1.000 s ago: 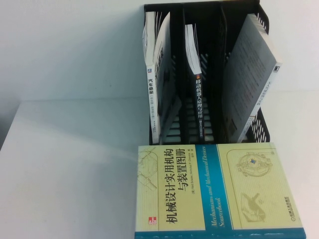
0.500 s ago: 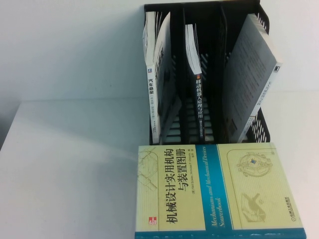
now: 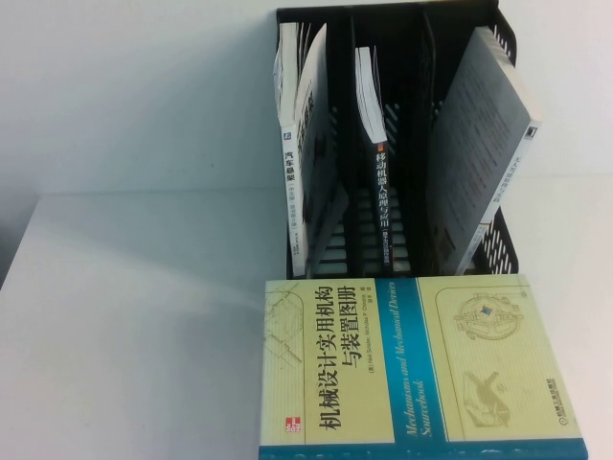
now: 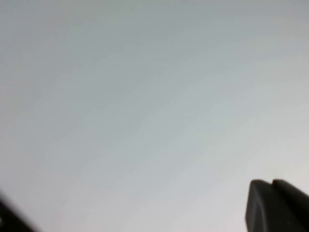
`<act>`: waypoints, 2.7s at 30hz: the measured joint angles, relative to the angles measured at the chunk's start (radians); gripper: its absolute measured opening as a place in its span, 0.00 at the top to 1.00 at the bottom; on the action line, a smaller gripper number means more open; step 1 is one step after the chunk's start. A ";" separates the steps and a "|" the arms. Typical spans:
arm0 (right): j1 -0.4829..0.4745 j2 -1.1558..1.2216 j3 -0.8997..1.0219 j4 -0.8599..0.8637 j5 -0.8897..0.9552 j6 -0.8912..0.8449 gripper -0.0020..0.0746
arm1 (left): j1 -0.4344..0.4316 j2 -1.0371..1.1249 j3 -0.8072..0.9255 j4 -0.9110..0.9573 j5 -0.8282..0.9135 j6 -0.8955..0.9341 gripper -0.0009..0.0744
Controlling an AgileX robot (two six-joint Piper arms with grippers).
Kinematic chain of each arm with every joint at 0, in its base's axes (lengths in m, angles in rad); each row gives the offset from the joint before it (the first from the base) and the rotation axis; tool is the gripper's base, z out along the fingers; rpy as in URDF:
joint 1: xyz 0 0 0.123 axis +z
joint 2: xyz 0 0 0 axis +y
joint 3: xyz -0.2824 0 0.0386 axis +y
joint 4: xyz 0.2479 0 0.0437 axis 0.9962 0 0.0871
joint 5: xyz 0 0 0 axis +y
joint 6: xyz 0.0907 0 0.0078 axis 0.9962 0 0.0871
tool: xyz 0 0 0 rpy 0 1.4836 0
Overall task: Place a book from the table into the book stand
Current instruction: Push book with right arm
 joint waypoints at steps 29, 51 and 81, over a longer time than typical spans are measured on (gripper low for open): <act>0.010 0.317 -0.125 -0.907 0.736 1.731 0.98 | 0.000 0.179 -0.016 -0.238 0.812 -0.117 0.99; 0.010 0.617 0.183 -0.817 0.649 1.638 0.98 | -0.002 0.531 -0.250 -0.536 0.700 0.381 0.99; 0.020 1.064 0.183 -0.319 0.512 1.136 0.98 | 0.320 1.322 -0.250 -1.221 1.067 1.024 0.99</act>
